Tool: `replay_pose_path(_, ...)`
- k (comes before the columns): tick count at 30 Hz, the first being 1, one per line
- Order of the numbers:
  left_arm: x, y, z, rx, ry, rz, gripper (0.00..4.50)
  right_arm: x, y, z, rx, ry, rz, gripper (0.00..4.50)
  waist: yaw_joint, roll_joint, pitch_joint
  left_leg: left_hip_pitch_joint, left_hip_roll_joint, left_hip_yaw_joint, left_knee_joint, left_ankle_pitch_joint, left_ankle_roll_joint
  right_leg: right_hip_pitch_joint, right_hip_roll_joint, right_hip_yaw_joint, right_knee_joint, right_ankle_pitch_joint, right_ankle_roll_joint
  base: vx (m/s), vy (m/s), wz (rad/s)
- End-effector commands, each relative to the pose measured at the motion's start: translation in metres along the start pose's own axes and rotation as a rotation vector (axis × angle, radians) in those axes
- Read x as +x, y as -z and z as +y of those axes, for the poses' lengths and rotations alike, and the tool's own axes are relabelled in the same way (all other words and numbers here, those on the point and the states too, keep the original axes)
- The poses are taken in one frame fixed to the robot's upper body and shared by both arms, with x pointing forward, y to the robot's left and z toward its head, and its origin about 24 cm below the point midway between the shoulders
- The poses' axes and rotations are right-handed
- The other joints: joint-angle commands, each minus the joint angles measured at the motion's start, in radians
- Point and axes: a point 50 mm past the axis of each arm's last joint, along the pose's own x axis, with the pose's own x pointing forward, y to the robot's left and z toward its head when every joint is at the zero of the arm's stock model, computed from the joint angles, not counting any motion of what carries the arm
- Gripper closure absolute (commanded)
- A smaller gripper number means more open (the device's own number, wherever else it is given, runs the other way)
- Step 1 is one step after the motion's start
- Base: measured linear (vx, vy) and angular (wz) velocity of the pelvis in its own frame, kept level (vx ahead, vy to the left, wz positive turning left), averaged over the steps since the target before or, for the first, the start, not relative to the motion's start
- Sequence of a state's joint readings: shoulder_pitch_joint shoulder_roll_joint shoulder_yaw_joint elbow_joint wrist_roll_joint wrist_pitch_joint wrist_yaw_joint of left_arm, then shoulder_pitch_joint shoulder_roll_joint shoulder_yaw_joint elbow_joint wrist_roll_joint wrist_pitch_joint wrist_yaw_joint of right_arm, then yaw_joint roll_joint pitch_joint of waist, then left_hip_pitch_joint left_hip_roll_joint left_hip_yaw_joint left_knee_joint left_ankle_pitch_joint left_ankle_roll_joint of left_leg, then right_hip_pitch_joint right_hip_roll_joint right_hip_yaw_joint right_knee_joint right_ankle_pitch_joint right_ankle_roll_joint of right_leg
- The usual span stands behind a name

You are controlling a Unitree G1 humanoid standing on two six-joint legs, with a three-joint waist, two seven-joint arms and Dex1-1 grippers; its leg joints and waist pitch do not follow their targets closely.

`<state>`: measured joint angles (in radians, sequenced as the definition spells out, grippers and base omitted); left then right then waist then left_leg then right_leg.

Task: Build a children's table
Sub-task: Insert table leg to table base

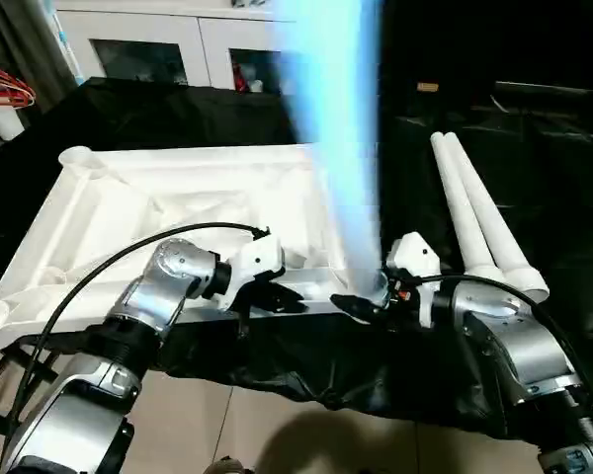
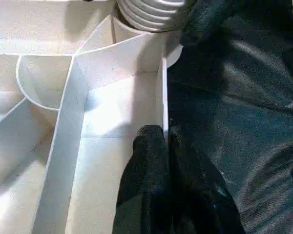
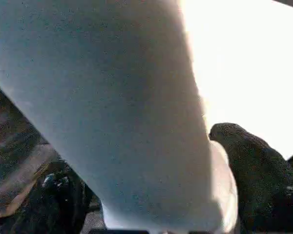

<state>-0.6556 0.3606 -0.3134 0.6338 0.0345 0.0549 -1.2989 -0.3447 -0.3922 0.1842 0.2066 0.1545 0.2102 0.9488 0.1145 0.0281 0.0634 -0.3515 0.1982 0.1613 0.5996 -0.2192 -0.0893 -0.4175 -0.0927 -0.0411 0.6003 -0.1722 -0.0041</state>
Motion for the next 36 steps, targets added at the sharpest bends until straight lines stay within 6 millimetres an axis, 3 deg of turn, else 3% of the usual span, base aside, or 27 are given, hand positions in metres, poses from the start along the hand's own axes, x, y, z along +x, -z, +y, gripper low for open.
replay_pose_path(1,0.001,-0.011,0.003,0.056,0.021,-0.007,4.5,0.002,0.007,0.007,0.024,-0.04,0.021,0.98,-0.001,0.003,-0.075,-0.001,0.015,0.009,-0.07,-0.083,0.057,0.07,-0.036,0.026,-0.039,0.005,-0.292,0.0,0.0,0.0)
replay_pose_path(7,0.0,-0.009,0.003,0.055,0.023,-0.001,4.5,0.003,0.013,0.009,0.075,-0.033,0.013,1.46,0.0,0.003,-0.075,-0.003,0.016,0.009,-0.071,-0.089,0.051,0.07,-0.037,0.026,-0.039,-0.006,-0.286,0.0,0.0,0.0)
replay_pose_path(10,-0.001,-0.008,0.004,0.055,0.019,0.002,4.5,0.003,0.016,0.01,0.089,-0.023,0.01,1.53,0.001,0.003,-0.076,-0.002,0.017,0.009,-0.071,-0.089,0.049,0.069,-0.037,0.025,-0.039,-0.008,-0.285,0.0,0.0,0.0)
replay_pose_path(11,-0.002,-0.008,0.004,0.056,0.016,0.003,4.5,0.003,0.017,0.011,0.093,-0.021,0.009,1.53,0.002,0.011,-0.078,-0.002,0.016,0.009,-0.07,-0.088,0.046,0.069,-0.037,0.025,-0.038,-0.001,-0.288,0.0,0.0,0.0)
replay_pose_path(15,-0.003,-0.007,0.006,0.061,-0.013,-0.001,4.5,0.002,0.022,0.012,0.114,0.002,0.002,1.58,0.003,0.007,-0.077,0.0,0.017,0.014,-0.07,-0.099,0.043,0.069,-0.036,0.023,-0.038,0.007,-0.291,0.0,0.0,0.0)
replay_pose_path(16,-0.004,-0.007,0.009,0.064,-0.048,-0.013,4.5,0.001,0.023,0.012,0.119,0.006,0.001,1.58,0.005,0.014,-0.077,0.0,0.017,0.013,-0.07,-0.105,0.04,0.068,-0.036,0.023,-0.038,0.001,-0.291,0.0,0.0,0.0)
replay_pose_path(18,-0.006,-0.01,0.013,0.04,-0.09,-0.059,4.5,0.001,0.023,0.012,0.123,0.015,-0.001,1.58,0.005,0.012,-0.077,0.002,0.018,0.015,-0.07,-0.126,0.035,0.067,-0.036,0.023,-0.042,-0.014,-0.29,0.0,0.0,0.0)
replay_pose_path(23,-0.014,-0.015,0.015,0.02,-0.122,-0.134,3.71,0.003,0.023,0.011,0.127,0.026,-0.009,1.58,0.011,0.013,-0.076,-0.002,0.017,0.014,-0.073,-0.149,0.021,0.068,-0.039,0.024,-0.045,-0.084,-0.272,0.0,0.0,0.0)
replay_pose_path(26,-0.021,-0.02,0.014,0.014,-0.133,-0.223,3.51,0.005,0.023,0.011,0.129,0.031,-0.016,1.58,0.013,0.009,-0.074,-0.004,0.017,0.014,-0.074,-0.163,0.012,0.069,-0.039,0.023,-0.048,-0.12,-0.266,0.0,0.0,0.0)
replay_pose_path(28,-0.024,-0.023,0.013,0.001,-0.131,-0.268,3.4,0.006,0.023,0.011,0.133,0.034,-0.021,1.58,0.013,0.011,-0.072,-0.005,0.02,0.012,-0.078,-0.177,0.008,0.068,-0.041,0.022,-0.05,-0.156,-0.262,0.0,0.0,0.0)
replay_pose_path(29,-0.025,-0.026,0.012,-0.011,-0.125,-0.316,3.33,0.007,0.023,0.01,0.137,0.036,-0.025,1.58,0.011,0.006,-0.071,-0.005,0.019,0.013,-0.079,-0.182,0.009,0.066,-0.039,0.022,-0.054,-0.184,-0.248,0.0,0.0,0.0)
replay_pose_path(36,-0.024,-0.046,-0.002,-0.079,-0.042,-0.572,2.66,0.01,0.023,0.01,0.149,0.037,-0.034,1.59,0.003,0.007,-0.073,-0.009,0.018,0.016,-0.075,-0.143,0.029,0.064,-0.035,0.021,-0.049,-0.15,-0.259,0.0,0.0,0.0)
